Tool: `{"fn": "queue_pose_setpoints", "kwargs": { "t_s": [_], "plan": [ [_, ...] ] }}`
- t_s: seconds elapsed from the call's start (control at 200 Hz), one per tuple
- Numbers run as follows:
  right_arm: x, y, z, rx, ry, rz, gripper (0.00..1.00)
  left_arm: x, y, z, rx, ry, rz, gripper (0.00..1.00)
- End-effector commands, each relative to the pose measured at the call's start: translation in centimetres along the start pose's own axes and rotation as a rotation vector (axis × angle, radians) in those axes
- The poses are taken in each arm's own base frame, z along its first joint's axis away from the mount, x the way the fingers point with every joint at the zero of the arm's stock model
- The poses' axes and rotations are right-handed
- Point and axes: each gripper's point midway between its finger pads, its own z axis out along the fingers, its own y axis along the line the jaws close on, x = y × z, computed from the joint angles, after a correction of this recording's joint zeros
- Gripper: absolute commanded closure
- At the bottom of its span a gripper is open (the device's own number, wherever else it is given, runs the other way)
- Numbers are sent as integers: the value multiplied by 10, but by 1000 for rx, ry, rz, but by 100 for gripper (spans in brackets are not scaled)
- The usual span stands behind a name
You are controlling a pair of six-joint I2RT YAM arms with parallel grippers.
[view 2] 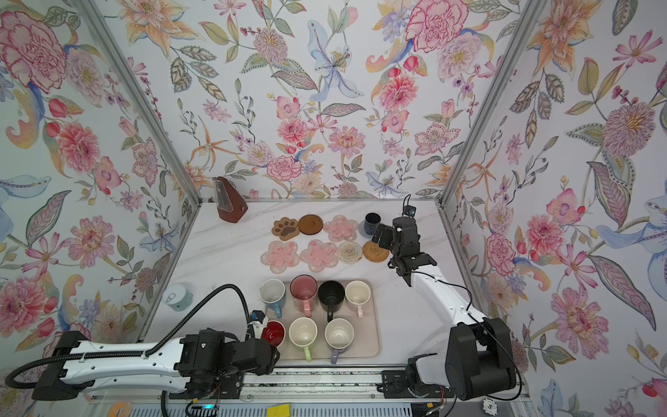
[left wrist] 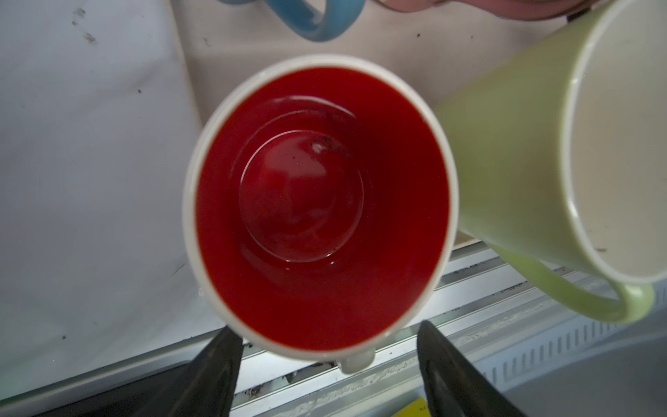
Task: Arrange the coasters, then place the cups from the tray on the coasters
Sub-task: 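Grasp the white mug with red interior by its rim with the left gripper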
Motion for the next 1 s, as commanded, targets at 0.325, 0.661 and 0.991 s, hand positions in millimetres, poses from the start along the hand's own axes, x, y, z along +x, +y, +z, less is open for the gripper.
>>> {"fn": "queue_pose_setpoints", "kwargs": {
  "t_s": [0.325, 0.661, 0.991],
  "plan": [
    [-1, -1, 3, -5, -14, 22, 1, -1, 9, 11, -83, -26, 3, 48],
    [-3, 0, 2, -14, -18, 26, 1, 0, 7, 14, -103, -16, 25, 65],
    [-7, 4, 5, -29, -23, 35, 1, 0, 13, 8, -127, -7, 29, 83]
  ]
}}
